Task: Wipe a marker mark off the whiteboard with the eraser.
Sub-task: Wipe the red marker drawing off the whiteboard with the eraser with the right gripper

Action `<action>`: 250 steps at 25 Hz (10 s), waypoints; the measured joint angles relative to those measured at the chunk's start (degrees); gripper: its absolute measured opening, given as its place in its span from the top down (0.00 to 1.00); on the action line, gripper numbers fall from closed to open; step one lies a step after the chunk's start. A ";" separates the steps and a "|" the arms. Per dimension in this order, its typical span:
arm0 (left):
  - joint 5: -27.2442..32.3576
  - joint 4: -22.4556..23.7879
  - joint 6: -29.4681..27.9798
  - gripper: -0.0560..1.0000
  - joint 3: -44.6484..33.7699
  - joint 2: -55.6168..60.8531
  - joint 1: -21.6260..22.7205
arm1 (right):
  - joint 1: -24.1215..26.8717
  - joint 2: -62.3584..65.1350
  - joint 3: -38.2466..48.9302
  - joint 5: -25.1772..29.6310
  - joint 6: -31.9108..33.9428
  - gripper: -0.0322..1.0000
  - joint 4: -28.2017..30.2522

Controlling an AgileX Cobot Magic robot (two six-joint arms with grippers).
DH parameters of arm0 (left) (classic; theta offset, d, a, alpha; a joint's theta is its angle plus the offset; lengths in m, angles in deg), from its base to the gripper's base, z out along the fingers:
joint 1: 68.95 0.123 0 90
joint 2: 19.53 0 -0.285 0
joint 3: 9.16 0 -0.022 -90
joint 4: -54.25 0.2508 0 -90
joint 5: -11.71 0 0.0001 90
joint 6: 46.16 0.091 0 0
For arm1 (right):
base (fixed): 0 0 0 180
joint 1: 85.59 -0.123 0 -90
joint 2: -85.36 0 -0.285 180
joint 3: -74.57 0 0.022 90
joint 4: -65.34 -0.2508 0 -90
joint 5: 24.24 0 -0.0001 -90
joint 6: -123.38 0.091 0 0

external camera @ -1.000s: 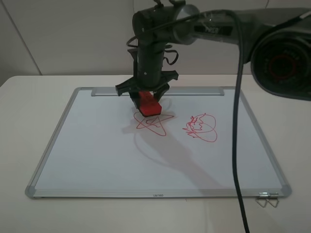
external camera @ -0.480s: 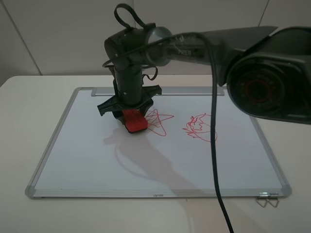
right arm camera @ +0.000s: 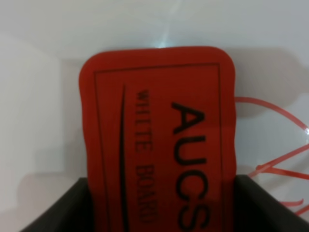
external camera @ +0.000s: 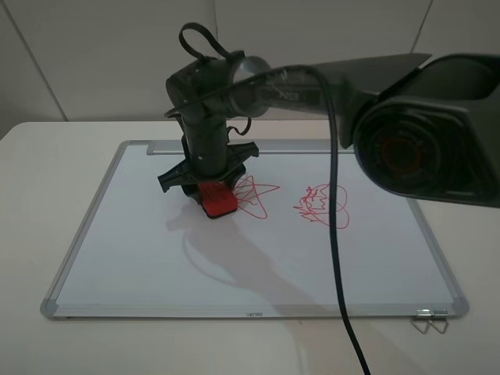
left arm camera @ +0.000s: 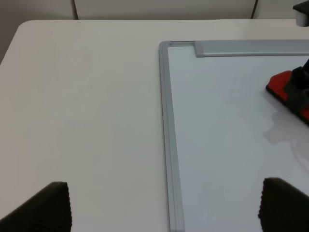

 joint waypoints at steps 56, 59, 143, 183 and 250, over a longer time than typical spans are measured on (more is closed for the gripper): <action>0.00 0.00 0.00 0.21 0.00 0.00 0.00 | -4.53 0.79 3.33 3.81 -4.27 0.49 2.99; 0.00 0.00 0.00 0.21 0.00 0.00 0.00 | -5.43 0.79 3.33 3.81 -5.09 0.49 2.92; 0.00 0.00 0.00 0.21 0.00 0.00 0.00 | 5.32 24.46 48.95 -7.81 -7.04 0.49 -0.10; 0.00 0.35 0.00 0.21 0.00 0.00 0.00 | 11.59 9.77 21.87 -15.51 -7.30 0.49 5.50; 0.00 0.48 0.00 0.21 0.00 0.00 0.00 | 6.45 18.18 21.12 -9.09 -9.12 0.49 2.58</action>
